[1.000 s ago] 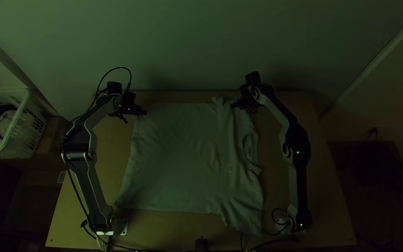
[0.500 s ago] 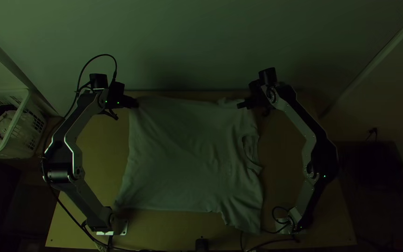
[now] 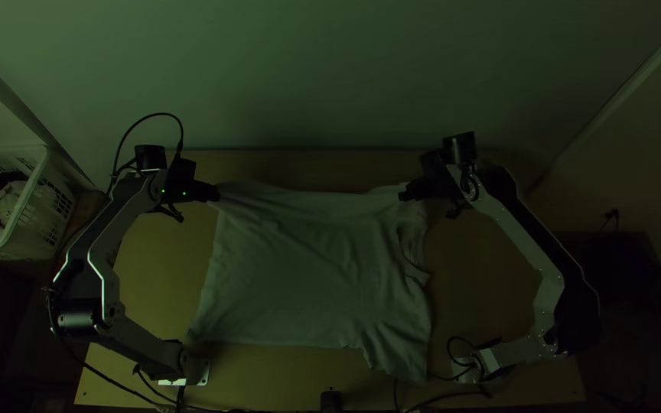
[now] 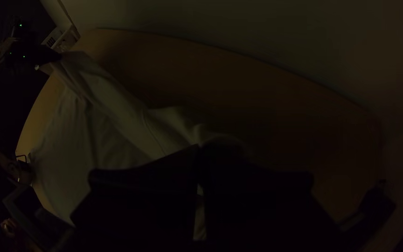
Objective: Fold the t-shirt
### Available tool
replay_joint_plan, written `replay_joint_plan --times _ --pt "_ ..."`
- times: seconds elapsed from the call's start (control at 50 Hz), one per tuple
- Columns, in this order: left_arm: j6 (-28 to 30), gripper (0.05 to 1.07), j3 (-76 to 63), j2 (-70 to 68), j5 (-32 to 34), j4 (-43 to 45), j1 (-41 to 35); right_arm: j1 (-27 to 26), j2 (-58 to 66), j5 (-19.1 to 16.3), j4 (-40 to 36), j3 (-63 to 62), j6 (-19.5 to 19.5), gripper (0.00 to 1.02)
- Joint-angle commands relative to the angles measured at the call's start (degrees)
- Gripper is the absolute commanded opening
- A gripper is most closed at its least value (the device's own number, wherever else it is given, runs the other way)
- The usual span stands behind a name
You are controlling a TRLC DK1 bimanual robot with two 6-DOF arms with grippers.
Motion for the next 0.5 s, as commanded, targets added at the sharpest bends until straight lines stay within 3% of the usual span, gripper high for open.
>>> replay_joint_plan --times 0.0,0.48 --pt "1.51 0.08 -3.98 -4.15 1.13 -0.25 -0.07 0.64 -4.03 -0.78 0.28 -5.26 1.37 0.03" --pt "4.93 0.08 -18.13 -13.12 1.22 -0.34 1.16 1.95 -15.89 -4.82 0.72 -26.09 1.64 0.03"
